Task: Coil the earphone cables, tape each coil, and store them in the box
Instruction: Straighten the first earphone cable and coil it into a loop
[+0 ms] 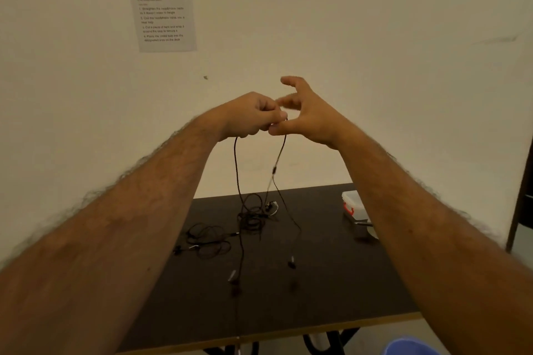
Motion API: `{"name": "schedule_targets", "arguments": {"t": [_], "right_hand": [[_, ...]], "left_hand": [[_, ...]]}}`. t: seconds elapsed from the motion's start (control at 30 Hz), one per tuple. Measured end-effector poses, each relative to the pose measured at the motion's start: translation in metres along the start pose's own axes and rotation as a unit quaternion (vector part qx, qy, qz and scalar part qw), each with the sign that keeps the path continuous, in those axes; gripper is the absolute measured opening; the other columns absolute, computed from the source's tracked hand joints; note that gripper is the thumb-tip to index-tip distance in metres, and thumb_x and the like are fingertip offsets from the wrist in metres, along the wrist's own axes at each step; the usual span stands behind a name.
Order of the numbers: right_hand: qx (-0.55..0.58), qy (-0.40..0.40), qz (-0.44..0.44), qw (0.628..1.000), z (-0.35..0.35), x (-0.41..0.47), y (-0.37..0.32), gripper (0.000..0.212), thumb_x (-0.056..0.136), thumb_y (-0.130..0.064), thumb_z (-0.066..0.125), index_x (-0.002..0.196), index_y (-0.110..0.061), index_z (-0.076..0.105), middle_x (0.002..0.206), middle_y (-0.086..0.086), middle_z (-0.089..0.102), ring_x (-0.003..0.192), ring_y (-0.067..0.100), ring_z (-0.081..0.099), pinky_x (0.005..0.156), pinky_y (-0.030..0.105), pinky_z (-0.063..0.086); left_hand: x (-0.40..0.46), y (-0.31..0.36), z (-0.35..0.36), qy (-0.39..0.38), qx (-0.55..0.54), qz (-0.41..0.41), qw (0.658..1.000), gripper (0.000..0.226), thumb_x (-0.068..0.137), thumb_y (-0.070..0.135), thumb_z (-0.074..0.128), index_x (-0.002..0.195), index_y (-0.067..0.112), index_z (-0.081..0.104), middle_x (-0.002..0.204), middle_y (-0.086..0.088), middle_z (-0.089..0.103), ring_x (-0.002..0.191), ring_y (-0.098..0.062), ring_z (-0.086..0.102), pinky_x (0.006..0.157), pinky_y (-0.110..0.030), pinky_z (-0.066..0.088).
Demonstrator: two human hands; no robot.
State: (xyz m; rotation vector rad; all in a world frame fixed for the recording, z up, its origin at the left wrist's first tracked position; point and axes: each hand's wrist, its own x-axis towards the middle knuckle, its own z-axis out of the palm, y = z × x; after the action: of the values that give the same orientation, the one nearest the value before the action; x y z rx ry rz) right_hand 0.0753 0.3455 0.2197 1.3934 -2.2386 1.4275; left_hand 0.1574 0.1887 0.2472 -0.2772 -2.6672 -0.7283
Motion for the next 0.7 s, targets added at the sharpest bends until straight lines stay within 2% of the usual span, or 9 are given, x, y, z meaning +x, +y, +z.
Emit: {"name": "schedule_targets", "arguments": {"t": [0.07, 0.1, 0.17, 0.3, 0.4, 0.5, 0.6, 0.67, 0.7], "right_hand": [[0.016, -0.031, -0.005, 0.999, 0.001, -0.002, -0.006, 0.061, 0.085, -0.012, 0.074, 0.138, -0.016, 0.044, 0.093, 0.015, 0.071, 0.075, 0.017, 0.066, 0.078, 0.034, 0.055], [0.024, -0.044, 0.002, 0.999, 0.001, -0.003, -0.008, 0.045, 0.089, -0.012, 0.069, 0.130, -0.014, 0.051, 0.075, 0.011, 0.067, 0.057, 0.015, 0.056, 0.063, 0.031, 0.054], [0.015, -0.040, 0.016, 0.999, -0.004, -0.005, -0.008, 0.023, 0.093, -0.017, 0.065, 0.115, -0.010, 0.063, 0.053, -0.001, 0.051, 0.044, 0.011, 0.039, 0.044, 0.025, 0.039], [-0.048, 0.106, 0.036, 0.993, -0.023, -0.008, 0.005, 0.015, 0.094, -0.018, 0.062, 0.081, -0.013, 0.069, 0.057, -0.004, 0.049, 0.048, 0.009, 0.042, 0.048, 0.023, 0.038], [0.012, 0.194, 0.118, 0.974, -0.034, -0.010, 0.024, 0.013, 0.096, -0.011, 0.052, 0.090, -0.006, 0.063, 0.072, 0.008, 0.058, 0.051, 0.018, 0.060, 0.056, 0.035, 0.053], [0.038, 0.069, 0.187, 0.979, -0.023, -0.017, 0.028, 0.030, 0.097, -0.020, 0.058, 0.125, -0.009, 0.051, 0.103, 0.013, 0.067, 0.075, 0.022, 0.074, 0.082, 0.043, 0.060], [0.067, -0.074, 0.132, 0.986, 0.002, -0.022, 0.011, 0.063, 0.092, -0.037, 0.065, 0.144, -0.021, 0.033, 0.120, 0.006, 0.064, 0.097, 0.019, 0.071, 0.097, 0.043, 0.051], [0.110, -0.129, 0.089, 0.982, 0.014, -0.021, -0.003, 0.061, 0.092, -0.033, 0.066, 0.144, -0.020, 0.036, 0.100, 0.004, 0.069, 0.080, 0.015, 0.070, 0.086, 0.039, 0.055], [0.120, -0.138, 0.074, 0.980, 0.017, -0.020, -0.009, 0.054, 0.093, -0.028, 0.066, 0.140, -0.017, 0.042, 0.083, 0.000, 0.067, 0.063, 0.011, 0.062, 0.071, 0.034, 0.055]], "left_hand": [[0.000, 0.001, -0.001, 0.013, -0.008, 0.002, 1.000, 0.035, 0.100, 0.037, 0.053, 0.081, 0.009, 0.065, 0.064, 0.002, 0.049, 0.054, -0.010, 0.036, 0.047, -0.020, 0.032], [-0.001, 0.000, -0.001, 0.029, -0.016, -0.001, 0.999, 0.037, 0.099, 0.039, 0.054, 0.082, 0.008, 0.065, 0.064, 0.002, 0.048, 0.054, -0.010, 0.035, 0.046, -0.020, 0.032], [-0.006, -0.006, -0.002, 0.042, -0.033, -0.022, 0.998, 0.038, 0.099, 0.043, 0.053, 0.081, 0.011, 0.065, 0.063, 0.003, 0.046, 0.052, -0.010, 0.033, 0.046, -0.020, 0.031], [-0.024, -0.034, -0.003, 0.010, -0.106, -0.074, 0.992, 0.037, 0.103, 0.040, 0.047, 0.084, 0.013, 0.064, 0.056, 0.009, 0.037, 0.049, -0.008, 0.026, 0.046, -0.020, 0.025], [-0.037, -0.051, -0.007, 0.016, -0.135, -0.091, 0.987, 0.035, 0.103, 0.038, 0.046, 0.085, 0.013, 0.063, 0.058, 0.008, 0.034, 0.049, -0.008, 0.024, 0.044, -0.018, 0.022], [-0.041, -0.049, -0.007, 0.017, -0.149, -0.088, 0.985, 0.034, 0.103, 0.037, 0.047, 0.086, 0.012, 0.063, 0.059, 0.007, 0.034, 0.048, -0.007, 0.024, 0.044, -0.018, 0.021], [-0.036, -0.029, 0.000, -0.009, -0.127, -0.065, 0.990, 0.034, 0.103, 0.036, 0.047, 0.083, 0.014, 0.063, 0.055, 0.011, 0.037, 0.047, -0.006, 0.025, 0.044, -0.018, 0.023], [-0.032, -0.018, 0.006, -0.031, -0.102, -0.052, 0.993, 0.037, 0.103, 0.036, 0.047, 0.076, 0.016, 0.060, 0.051, 0.014, 0.038, 0.046, -0.006, 0.025, 0.044, -0.019, 0.025], [-0.031, -0.016, 0.008, -0.035, -0.097, -0.049, 0.993, 0.038, 0.103, 0.037, 0.047, 0.071, 0.017, 0.057, 0.050, 0.014, 0.038, 0.046, -0.007, 0.025, 0.044, -0.019, 0.025]]}}
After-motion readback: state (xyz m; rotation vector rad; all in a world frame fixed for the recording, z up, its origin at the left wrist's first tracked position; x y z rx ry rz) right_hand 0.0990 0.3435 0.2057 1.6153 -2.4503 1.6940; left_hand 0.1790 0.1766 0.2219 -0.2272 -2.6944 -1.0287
